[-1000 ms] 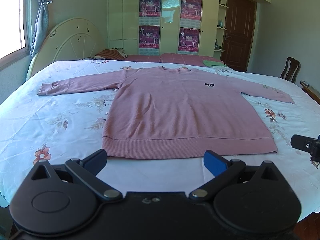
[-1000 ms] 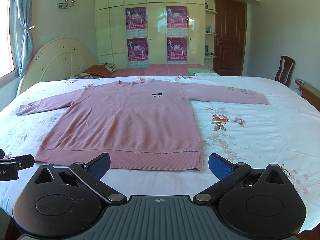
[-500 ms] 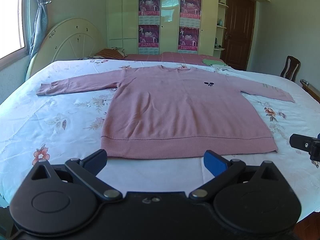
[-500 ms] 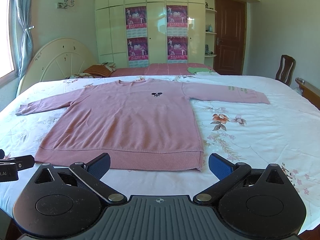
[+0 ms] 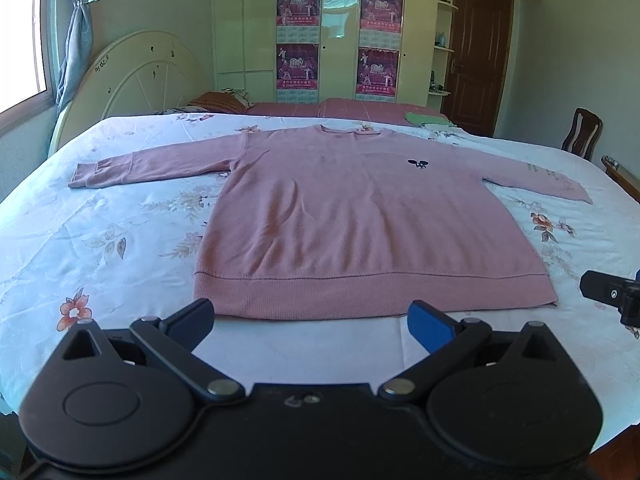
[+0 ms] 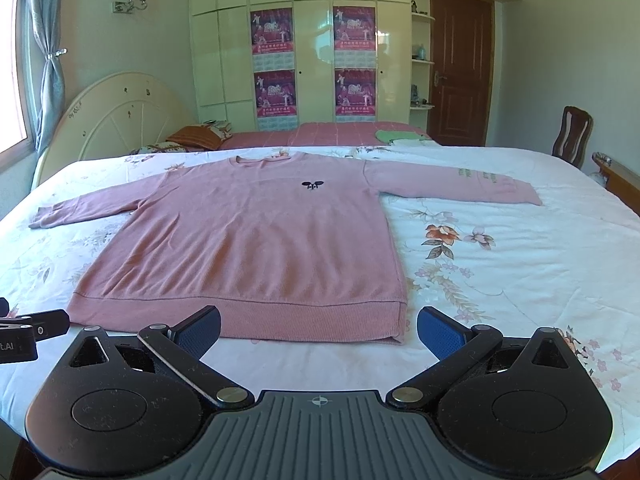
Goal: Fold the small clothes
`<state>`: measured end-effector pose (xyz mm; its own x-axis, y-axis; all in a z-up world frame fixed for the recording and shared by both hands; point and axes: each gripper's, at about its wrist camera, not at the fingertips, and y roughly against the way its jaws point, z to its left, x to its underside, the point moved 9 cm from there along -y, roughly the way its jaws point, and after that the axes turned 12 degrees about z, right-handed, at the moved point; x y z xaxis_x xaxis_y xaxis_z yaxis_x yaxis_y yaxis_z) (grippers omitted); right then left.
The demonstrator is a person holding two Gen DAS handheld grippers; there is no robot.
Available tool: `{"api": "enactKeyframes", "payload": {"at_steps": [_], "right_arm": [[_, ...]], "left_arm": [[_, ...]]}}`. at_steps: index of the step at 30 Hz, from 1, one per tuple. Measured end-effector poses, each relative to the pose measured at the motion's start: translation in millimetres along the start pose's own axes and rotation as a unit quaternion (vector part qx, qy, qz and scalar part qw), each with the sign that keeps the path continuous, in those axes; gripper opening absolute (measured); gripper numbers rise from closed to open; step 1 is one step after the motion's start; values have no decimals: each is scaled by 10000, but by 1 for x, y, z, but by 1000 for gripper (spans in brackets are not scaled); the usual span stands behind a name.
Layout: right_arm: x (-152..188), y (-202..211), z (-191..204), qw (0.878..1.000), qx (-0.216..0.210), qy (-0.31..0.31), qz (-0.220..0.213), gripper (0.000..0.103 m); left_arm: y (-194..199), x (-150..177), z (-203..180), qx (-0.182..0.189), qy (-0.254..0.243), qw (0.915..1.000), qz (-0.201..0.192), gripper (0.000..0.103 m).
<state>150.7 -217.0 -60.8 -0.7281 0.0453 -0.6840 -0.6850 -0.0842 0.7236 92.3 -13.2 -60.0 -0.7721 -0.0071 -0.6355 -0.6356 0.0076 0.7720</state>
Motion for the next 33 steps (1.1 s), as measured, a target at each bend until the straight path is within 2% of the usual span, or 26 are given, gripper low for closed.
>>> {"api": "enactKeyframes", "payload": {"at_steps": [3, 6, 12, 14, 16, 17, 19, 20, 22, 23, 24, 25, 26, 28, 33], "right_arm": [[-2, -1, -8, 10000, 61, -21, -45, 103], [-7, -3, -24, 9998, 146, -118, -121, 103], [-39, -22, -87, 9967, 509, -574, -279, 103], [-56, -38, -113, 9947, 531, -836, -280, 103], [-76, -58, -144, 9914, 512, -1166, -296, 103], [-86, -69, -159, 9901, 488, -1287, -283, 103], [-107, -93, -191, 9862, 595, -1520, -279, 103], [-118, -105, -207, 9844, 613, -1620, -318, 103], [-142, -121, -242, 9783, 467, -1918, -630, 102], [-152, -131, -262, 9741, 537, -2073, -726, 89], [-163, -146, -283, 9712, 518, -2216, -700, 52], [-171, -161, -303, 9668, 433, -2434, -652, 45], [-177, -174, -326, 9599, 328, -2694, -706, 45], [-184, -198, -364, 9500, 414, -3024, -656, 45], [-183, -244, -434, 9285, 303, -3654, -591, 46]], "left_arm": [[-9, -6, -3, 193, 177, 9996, 57, 103], [-23, -14, -10, 771, 406, 9961, 156, 103], [-59, -47, -26, 1009, 325, 9942, 165, 102], [-72, -65, -28, 675, 213, 9975, 17, 103], [-91, -85, -29, 403, 156, 9991, 41, 102], [-103, -96, -29, 339, 197, 9992, 75, 102], [-127, -116, -33, 402, 231, 9988, 155, 92], [-139, -126, -36, 340, 207, 9990, 181, 90], [-162, -147, -44, 184, 161, 9995, 186, 91], [-174, -156, -49, 130, 128, 9997, 184, 91], [-186, -166, -56, 68, 54, 9998, 177, 92], [-198, -173, -61, -4, -10, 9998, 177, 92], [-209, -181, -66, -71, -33, 9997, 214, 92], [-226, -194, -74, -71, 21, 9997, 240, 93], [-253, -210, -85, 36, 264, 9992, 283, 94]]}}
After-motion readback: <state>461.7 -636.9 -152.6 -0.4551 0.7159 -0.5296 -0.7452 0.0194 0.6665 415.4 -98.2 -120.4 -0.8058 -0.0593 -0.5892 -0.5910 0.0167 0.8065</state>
